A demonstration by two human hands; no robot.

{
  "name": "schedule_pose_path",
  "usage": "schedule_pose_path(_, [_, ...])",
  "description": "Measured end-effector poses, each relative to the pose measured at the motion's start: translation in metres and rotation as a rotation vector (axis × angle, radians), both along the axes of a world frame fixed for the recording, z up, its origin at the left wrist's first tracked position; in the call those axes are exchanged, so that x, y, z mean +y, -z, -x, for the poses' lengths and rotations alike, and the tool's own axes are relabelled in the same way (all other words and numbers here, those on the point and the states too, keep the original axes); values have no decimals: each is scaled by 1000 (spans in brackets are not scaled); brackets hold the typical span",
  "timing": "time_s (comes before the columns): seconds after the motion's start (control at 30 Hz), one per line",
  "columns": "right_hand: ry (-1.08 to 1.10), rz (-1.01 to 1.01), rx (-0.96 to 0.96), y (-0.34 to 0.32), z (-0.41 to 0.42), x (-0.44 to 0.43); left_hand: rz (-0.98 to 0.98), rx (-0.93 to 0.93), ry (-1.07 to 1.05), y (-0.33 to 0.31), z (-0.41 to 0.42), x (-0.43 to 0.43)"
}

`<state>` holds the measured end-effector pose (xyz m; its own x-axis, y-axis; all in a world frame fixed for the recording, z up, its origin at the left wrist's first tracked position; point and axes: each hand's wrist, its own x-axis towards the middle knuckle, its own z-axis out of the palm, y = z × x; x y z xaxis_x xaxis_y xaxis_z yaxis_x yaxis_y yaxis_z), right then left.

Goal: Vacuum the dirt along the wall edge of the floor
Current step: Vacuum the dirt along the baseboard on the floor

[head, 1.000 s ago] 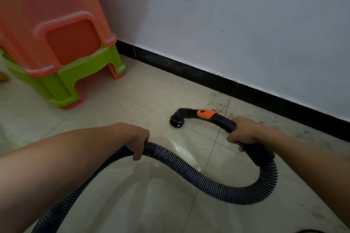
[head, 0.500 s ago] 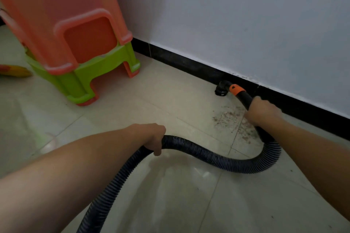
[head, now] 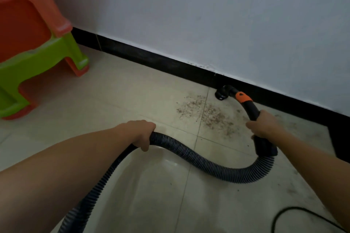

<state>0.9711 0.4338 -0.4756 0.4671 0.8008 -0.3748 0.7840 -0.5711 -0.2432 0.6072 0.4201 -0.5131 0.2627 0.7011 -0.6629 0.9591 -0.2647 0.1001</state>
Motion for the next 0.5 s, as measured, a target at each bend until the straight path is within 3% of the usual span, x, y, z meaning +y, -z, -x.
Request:
schedule_pose_path(0.27, [49,-5,282,4,30,14,-17,86,-30,-9,36,-5])
schedule_pose_path(0.5, [-120,54,325,9,68,19,-22,163,-61,-20,56,-21])
